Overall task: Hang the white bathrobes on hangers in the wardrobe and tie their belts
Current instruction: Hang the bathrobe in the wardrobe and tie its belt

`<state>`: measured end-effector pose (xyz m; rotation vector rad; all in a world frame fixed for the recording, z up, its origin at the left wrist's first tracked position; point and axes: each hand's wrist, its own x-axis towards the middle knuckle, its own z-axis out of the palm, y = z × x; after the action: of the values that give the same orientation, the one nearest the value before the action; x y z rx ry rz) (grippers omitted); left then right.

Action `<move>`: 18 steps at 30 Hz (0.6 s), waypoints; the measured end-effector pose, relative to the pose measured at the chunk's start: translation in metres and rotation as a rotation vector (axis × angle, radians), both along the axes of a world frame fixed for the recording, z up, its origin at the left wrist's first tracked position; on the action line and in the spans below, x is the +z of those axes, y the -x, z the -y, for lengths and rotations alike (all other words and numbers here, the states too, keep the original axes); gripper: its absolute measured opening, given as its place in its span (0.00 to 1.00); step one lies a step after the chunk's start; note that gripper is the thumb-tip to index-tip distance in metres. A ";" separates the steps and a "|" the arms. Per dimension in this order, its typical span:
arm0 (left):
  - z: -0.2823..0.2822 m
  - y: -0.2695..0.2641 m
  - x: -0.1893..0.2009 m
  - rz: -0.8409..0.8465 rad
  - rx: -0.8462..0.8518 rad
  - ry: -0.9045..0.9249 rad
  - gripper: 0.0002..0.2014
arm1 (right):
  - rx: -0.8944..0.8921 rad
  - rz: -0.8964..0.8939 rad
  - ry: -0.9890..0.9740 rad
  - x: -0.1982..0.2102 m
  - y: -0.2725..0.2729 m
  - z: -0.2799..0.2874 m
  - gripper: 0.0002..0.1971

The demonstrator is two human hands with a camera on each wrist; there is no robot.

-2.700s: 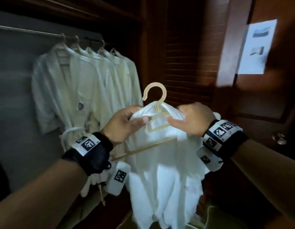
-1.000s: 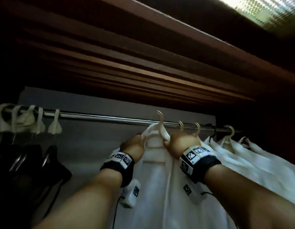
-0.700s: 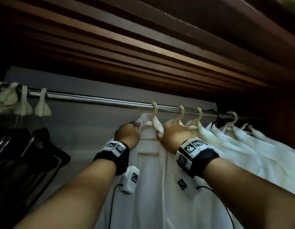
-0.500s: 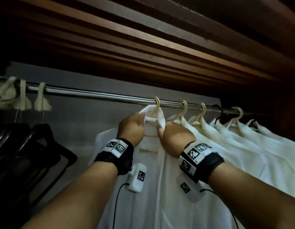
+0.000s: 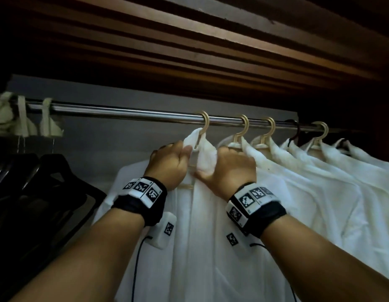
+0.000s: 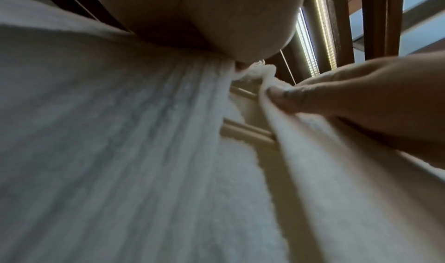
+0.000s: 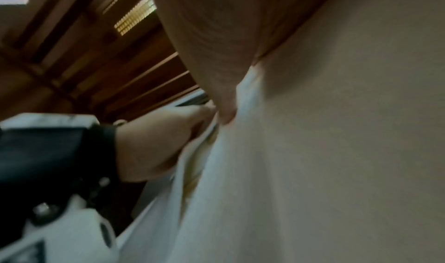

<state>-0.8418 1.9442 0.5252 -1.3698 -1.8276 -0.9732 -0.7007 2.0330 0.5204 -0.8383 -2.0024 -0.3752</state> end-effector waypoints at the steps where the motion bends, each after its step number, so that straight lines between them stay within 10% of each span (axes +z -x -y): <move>1: 0.002 0.001 -0.001 0.005 -0.002 -0.002 0.19 | -0.006 0.005 -0.008 0.002 0.001 0.000 0.40; 7: 0.007 0.012 -0.017 -0.032 0.152 0.055 0.21 | 0.036 0.026 -0.120 -0.012 -0.012 -0.016 0.46; 18: 0.027 -0.010 0.010 0.134 0.403 0.034 0.19 | 0.287 0.066 -0.092 -0.008 -0.032 -0.039 0.15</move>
<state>-0.8316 1.9169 0.5351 -0.9179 -2.1210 -0.8361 -0.6689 2.0715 0.5127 -0.4777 -2.1132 -0.3300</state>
